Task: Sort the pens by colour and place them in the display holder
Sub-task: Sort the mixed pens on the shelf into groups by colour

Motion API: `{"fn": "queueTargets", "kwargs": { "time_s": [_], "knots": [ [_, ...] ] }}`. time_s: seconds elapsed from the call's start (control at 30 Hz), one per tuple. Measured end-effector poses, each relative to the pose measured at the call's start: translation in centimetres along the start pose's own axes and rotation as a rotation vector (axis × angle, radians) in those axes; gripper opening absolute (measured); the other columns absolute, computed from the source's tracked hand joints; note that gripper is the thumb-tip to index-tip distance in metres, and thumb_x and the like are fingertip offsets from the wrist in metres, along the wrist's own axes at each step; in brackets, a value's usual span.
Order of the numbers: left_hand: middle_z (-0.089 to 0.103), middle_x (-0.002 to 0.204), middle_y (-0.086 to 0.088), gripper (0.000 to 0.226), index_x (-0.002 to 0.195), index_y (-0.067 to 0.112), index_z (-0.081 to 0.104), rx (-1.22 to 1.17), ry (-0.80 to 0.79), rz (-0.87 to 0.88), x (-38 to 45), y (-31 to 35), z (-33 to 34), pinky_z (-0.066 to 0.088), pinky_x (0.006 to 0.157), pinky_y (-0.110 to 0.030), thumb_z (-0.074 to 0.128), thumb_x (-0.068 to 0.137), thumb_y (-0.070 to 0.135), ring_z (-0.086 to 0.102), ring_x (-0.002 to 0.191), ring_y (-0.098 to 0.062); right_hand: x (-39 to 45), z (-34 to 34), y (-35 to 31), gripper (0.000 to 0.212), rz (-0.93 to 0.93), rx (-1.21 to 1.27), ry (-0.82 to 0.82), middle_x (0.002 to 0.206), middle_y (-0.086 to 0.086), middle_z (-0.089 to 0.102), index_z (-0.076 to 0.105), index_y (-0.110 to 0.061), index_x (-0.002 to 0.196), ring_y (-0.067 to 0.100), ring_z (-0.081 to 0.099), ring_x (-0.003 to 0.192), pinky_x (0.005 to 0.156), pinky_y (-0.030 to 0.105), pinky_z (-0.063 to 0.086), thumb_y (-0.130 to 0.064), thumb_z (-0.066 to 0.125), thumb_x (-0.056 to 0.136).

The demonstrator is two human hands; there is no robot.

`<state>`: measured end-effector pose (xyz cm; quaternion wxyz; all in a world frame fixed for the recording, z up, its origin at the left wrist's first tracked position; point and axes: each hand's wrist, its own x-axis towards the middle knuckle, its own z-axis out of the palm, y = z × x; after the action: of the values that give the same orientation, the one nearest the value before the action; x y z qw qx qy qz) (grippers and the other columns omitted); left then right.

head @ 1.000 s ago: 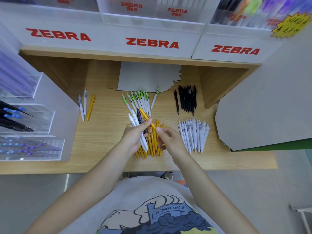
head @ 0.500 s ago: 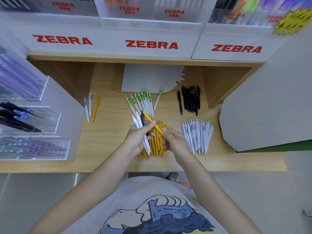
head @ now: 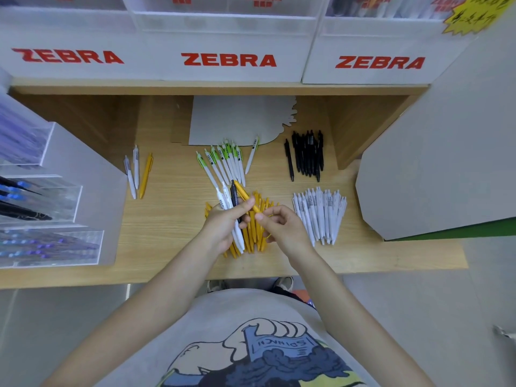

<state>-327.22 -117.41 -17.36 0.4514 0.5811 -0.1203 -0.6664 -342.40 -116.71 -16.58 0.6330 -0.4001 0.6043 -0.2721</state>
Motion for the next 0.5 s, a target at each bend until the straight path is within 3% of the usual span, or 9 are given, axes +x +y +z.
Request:
{"fn": "queueTargets", "kwargs": {
  "time_s": [0.13, 0.33, 0.4, 0.5],
  "knots": [
    [0.06, 0.068, -0.001, 0.02, 0.091, 0.008, 0.062, 0.003, -0.014, -0.004, 0.2, -0.1, -0.1, 0.04, 0.045, -0.019, 0.079, 0.082, 0.012, 0.053, 0.054, -0.012, 0.3, -0.3, 0.1, 0.019, 0.002, -0.007, 0.005, 0.069, 0.003, 0.062, 0.064, -0.008, 0.09, 0.013, 0.057, 0.059, 0.06, 0.029, 0.05, -0.021, 0.076, 0.085],
    [0.058, 0.104, -0.019, 0.029, 0.088, 0.008, 0.059, 0.024, -0.075, -0.012, 0.7, -0.4, -1.0, 0.041, 0.047, -0.019, 0.08, 0.072, 0.018, 0.054, 0.055, -0.009, 0.2, -0.3, 0.4, 0.023, 0.026, 0.017, -0.078, 0.07, 0.007, 0.066, 0.062, 0.007, 0.097, 0.019, 0.057, 0.056, 0.055, 0.029, 0.05, -0.015, 0.066, 0.093],
    [0.062, 0.102, -0.017, 0.032, 0.09, 0.007, 0.058, 0.046, -0.107, -0.037, 0.9, -0.7, -1.4, 0.041, 0.046, -0.018, 0.08, 0.07, 0.02, 0.054, 0.055, -0.009, 0.2, -0.3, 0.8, 0.023, 0.049, 0.032, -0.118, 0.072, 0.01, 0.066, 0.062, 0.008, 0.098, 0.02, 0.058, 0.058, 0.056, 0.029, 0.051, -0.014, 0.063, 0.095],
    [0.067, 0.091, -0.01, 0.018, 0.091, 0.004, 0.064, 0.146, -0.161, -0.084, 1.1, -1.2, -2.2, 0.039, 0.046, -0.018, 0.075, 0.081, 0.014, 0.053, 0.056, -0.01, 0.0, -0.4, 1.5, 0.014, 0.076, -0.003, -0.185, 0.072, 0.01, 0.067, 0.064, 0.001, 0.093, 0.02, 0.062, 0.062, 0.064, 0.032, 0.054, -0.013, 0.061, 0.096]
  ]
}}
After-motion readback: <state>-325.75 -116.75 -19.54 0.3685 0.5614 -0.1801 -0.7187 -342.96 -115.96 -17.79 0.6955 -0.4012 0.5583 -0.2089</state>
